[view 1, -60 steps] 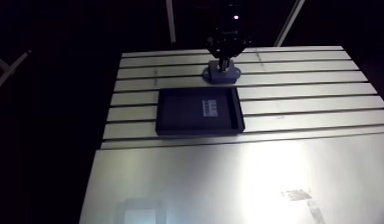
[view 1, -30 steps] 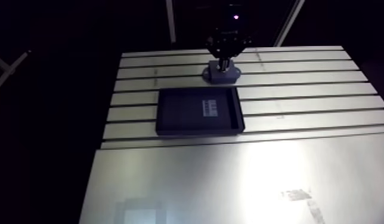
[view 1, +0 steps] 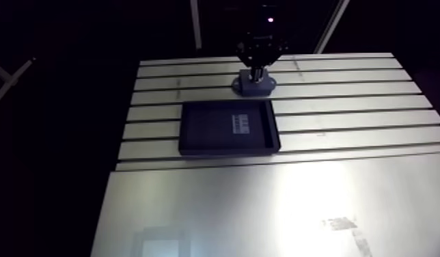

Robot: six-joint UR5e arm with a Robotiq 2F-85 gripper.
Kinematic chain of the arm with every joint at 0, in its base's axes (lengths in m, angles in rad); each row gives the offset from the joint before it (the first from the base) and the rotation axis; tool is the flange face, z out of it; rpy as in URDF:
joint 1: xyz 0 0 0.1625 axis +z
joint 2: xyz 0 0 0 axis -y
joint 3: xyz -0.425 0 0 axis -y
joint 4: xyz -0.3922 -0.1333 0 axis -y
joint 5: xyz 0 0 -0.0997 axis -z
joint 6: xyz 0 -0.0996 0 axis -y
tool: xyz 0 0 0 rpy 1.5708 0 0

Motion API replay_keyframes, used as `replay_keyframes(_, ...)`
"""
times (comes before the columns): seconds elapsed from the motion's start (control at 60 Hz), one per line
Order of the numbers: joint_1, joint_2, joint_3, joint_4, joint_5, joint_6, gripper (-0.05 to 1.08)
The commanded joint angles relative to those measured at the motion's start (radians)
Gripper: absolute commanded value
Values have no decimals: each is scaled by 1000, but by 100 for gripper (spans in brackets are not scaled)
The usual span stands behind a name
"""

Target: Pick up the bearing and press it into the housing until flush.

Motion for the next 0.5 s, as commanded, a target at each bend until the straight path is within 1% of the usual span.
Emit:
replay_keyframes(0.017, -1, 1, -1, 0, -1, 0, 108)
replay_keyframes(0.5, -1, 6, -3, 1, 1, 0, 108)
